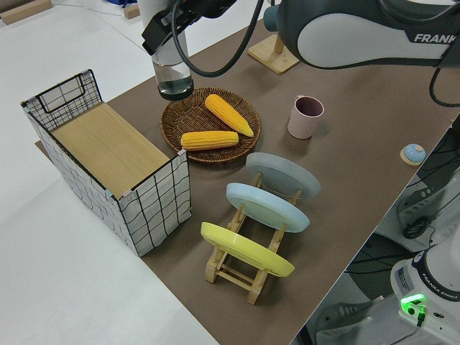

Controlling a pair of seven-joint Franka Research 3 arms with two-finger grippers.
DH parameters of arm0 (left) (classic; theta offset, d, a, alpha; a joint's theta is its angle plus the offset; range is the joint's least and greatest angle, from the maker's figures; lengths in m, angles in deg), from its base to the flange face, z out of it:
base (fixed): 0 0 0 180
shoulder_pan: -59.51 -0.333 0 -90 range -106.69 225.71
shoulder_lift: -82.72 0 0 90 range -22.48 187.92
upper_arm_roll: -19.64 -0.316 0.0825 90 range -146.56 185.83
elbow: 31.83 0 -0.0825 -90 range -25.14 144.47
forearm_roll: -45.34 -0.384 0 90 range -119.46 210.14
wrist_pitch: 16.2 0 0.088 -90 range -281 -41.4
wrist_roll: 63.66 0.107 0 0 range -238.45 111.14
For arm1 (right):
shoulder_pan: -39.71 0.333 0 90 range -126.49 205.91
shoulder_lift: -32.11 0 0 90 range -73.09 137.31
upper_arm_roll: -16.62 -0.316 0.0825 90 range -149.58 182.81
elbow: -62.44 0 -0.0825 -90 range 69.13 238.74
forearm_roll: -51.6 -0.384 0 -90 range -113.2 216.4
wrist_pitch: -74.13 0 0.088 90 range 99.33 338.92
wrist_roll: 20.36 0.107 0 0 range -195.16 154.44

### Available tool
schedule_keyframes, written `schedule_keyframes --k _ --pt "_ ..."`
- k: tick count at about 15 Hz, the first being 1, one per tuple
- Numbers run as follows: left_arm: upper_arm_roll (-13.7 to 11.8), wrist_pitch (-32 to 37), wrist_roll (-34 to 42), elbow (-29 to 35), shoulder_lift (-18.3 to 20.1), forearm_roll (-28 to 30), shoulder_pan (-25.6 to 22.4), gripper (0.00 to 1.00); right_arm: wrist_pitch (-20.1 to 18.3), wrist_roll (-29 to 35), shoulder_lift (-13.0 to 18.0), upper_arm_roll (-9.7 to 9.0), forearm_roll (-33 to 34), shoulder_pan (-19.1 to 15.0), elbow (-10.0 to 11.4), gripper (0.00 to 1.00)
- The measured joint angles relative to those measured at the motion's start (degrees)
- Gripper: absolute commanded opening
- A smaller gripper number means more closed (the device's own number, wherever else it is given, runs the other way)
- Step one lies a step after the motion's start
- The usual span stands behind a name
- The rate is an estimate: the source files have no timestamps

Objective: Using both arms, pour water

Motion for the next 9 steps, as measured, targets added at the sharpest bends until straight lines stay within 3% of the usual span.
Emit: schedule_keyframes --k 4,9 --pt "-1.7 -6.5 7.4 -2.3 -5.8 7.0 -0.2 0.0 0.0 0.0 0.0 0.0 0.0 0.0 0.0 0.99" --pt "-2.1 -11.2 19.4 -2.4 -9.4 16.6 -1.5 0.0 0.0 0.0 0.0 0.0 0.0 0.0 0.0 0.99"
